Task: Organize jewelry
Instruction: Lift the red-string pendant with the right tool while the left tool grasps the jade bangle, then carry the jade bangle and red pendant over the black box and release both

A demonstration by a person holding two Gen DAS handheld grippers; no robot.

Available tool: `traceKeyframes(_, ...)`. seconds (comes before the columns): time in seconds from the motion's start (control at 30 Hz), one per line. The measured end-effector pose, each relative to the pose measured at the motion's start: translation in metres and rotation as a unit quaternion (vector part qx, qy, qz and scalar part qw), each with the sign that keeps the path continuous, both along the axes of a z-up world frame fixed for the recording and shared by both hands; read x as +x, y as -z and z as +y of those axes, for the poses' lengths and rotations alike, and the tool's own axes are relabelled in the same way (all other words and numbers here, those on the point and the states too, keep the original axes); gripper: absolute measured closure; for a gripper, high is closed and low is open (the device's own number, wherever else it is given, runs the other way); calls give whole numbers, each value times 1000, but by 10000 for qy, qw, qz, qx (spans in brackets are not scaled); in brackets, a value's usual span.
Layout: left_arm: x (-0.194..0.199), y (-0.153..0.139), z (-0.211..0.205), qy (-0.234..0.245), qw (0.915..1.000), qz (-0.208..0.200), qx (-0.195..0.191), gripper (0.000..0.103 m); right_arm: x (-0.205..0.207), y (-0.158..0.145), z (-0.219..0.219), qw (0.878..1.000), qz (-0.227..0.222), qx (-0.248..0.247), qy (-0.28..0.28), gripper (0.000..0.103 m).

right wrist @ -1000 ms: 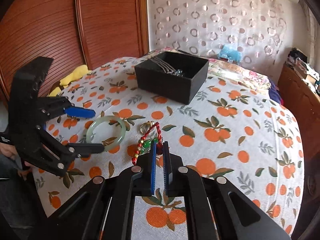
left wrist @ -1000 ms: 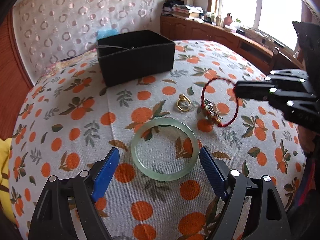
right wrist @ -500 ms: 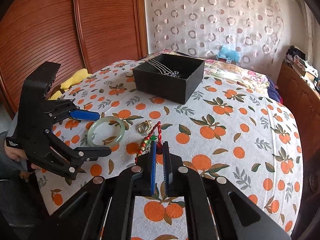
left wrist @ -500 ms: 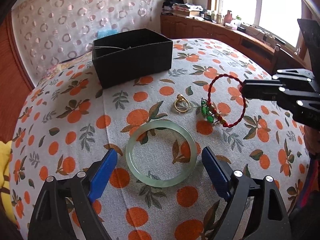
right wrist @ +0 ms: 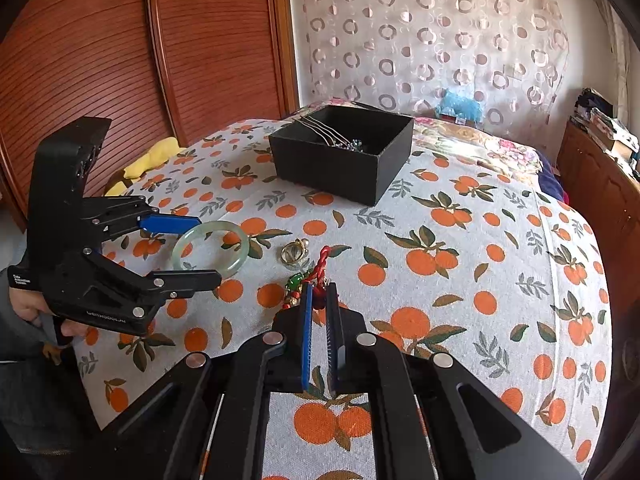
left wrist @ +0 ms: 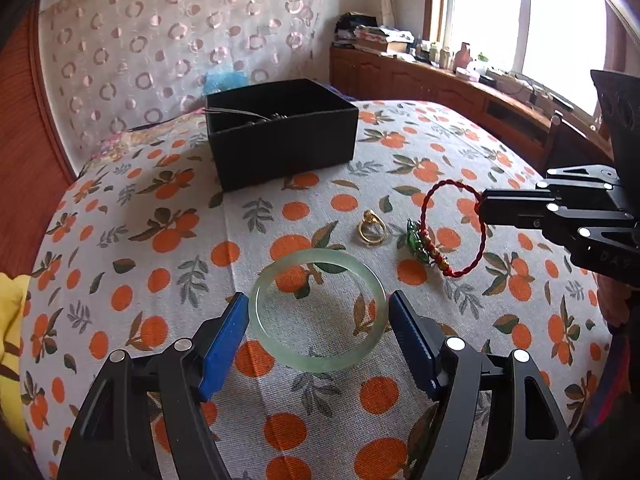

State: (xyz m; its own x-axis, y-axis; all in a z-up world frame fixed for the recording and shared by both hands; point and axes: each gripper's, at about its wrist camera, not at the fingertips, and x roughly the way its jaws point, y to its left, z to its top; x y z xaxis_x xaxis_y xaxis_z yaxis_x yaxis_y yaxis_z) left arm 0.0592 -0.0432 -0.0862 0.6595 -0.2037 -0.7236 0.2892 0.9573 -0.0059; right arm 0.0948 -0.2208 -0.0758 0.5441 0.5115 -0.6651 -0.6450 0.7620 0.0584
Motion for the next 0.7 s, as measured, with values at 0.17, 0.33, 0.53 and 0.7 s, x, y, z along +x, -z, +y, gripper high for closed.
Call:
traceKeyframes(0.17, -2, -8, 4, -39, 9999, -146, -61, 34, 1, -6, 1, 10000, -50, 20, -1, 96)
traceKeyframes(0.33, -3, -13, 6, -74, 9996, -256, -128, 34, 2, -11, 2, 9999, -107, 22, -6, 96)
traceKeyframes(0.53, 4, -23, 5, -46, 9992, -398, -88, 34, 10, -22, 7, 9998, -201, -8, -42, 96)
traceKeyframes(0.7, 23, -33, 6, -26, 9986, -521, -49, 34, 23, -34, 15, 9992, -341, -134, -131, 96)
